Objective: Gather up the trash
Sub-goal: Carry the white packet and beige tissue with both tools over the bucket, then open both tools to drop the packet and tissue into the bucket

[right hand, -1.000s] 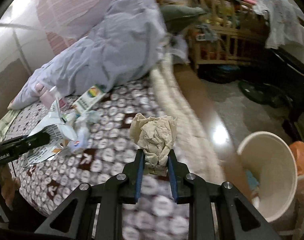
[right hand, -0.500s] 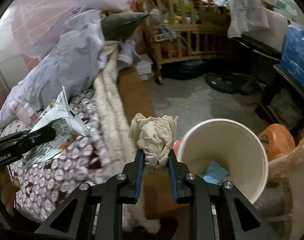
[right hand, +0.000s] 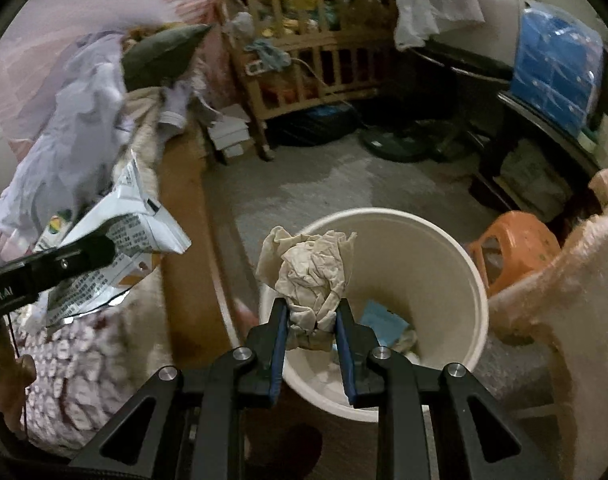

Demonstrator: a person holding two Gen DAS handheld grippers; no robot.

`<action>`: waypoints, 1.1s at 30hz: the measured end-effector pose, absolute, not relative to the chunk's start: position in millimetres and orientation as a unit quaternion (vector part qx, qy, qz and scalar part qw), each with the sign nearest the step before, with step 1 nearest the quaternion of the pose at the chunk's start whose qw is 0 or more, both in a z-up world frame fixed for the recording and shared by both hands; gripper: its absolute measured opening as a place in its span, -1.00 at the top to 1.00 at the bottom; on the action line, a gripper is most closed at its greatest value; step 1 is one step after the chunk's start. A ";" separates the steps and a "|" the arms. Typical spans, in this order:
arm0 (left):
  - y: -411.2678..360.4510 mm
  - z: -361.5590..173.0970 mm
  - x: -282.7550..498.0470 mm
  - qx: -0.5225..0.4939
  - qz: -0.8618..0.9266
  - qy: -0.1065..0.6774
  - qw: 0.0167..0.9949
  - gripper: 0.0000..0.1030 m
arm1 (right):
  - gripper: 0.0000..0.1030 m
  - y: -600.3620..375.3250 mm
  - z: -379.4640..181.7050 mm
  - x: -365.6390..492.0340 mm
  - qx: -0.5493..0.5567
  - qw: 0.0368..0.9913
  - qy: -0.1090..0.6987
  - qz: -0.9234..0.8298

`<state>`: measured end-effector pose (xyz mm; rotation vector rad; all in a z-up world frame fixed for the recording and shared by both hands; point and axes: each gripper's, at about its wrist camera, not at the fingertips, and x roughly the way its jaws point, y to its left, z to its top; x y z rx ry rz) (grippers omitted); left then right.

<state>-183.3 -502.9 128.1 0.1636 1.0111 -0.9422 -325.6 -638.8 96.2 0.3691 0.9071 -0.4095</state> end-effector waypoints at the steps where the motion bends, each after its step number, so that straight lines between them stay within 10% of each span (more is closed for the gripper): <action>1: -510.7 125.5 -184.4 0.077 -0.437 0.469 0.764 0.42 | 0.57 -642.5 93.6 -327.3 0.179 0.860 0.434 -0.198; 18: -559.6 107.7 -181.6 0.055 -0.466 0.496 0.731 -0.07 | 0.57 -686.4 63.8 -336.3 0.215 0.831 0.450 -0.247; 21: -561.6 107.0 -182.8 0.062 -0.464 0.493 0.734 -0.22 | 0.19 -689.1 63.2 -337.6 0.211 0.831 0.445 -0.258; 33: -528.3 109.1 -174.3 0.064 -0.420 0.480 0.767 -0.24 | 0.19 -683.3 57.9 -335.1 0.235 0.824 0.453 -0.248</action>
